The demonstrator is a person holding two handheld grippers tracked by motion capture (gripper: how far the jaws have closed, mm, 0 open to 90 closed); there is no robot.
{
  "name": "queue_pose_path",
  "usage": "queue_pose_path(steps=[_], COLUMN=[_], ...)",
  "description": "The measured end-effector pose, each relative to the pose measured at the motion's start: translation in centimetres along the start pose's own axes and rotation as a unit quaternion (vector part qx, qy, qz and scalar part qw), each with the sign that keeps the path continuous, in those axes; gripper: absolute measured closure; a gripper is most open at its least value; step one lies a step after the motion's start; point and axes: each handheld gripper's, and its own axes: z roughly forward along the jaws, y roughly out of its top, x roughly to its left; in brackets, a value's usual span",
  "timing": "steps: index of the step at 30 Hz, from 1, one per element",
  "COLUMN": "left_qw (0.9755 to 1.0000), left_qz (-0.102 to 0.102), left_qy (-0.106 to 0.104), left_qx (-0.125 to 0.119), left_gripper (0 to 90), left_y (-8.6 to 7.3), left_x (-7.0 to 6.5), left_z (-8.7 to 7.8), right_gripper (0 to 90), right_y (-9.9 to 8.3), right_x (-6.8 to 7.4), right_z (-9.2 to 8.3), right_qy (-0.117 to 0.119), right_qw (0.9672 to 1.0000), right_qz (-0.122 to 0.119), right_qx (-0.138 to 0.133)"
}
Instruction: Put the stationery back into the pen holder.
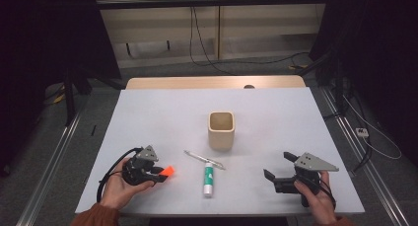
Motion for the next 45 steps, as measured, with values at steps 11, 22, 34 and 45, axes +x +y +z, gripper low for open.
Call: queue_pose_path(steps=[11,22,34,45], left_qw=[0.9961,0.9866,0.9769,0.9662], left_qz=[-0.026,-0.040,-0.027,-0.024], left_qy=[0.008,0.018,0.033,0.045], left_qx=[-0.084,-0.157,-0.209,-0.253], left_gripper=[67.2,67.2,67.2,67.2], left_y=[0.2,0.4,0.9,1.9], left_x=[-0.3,-1.0,-1.9,-2.4], left_z=[-1.3,-2.2,-2.5,-2.6], right_gripper=[4.8,4.8,4.8,4.8], right_y=[0.0,0.0,0.0,0.0], right_x=[0.0,0.0,0.0,0.0], right_z=[0.0,0.0,0.0,0.0], right_qy=[-0.001,0.000,0.000,0.000], right_qw=[1.0000,1.0000,1.0000,1.0000], right_qz=[0.000,0.000,0.000,0.000], right_qx=[0.000,0.000,-0.001,-0.001])
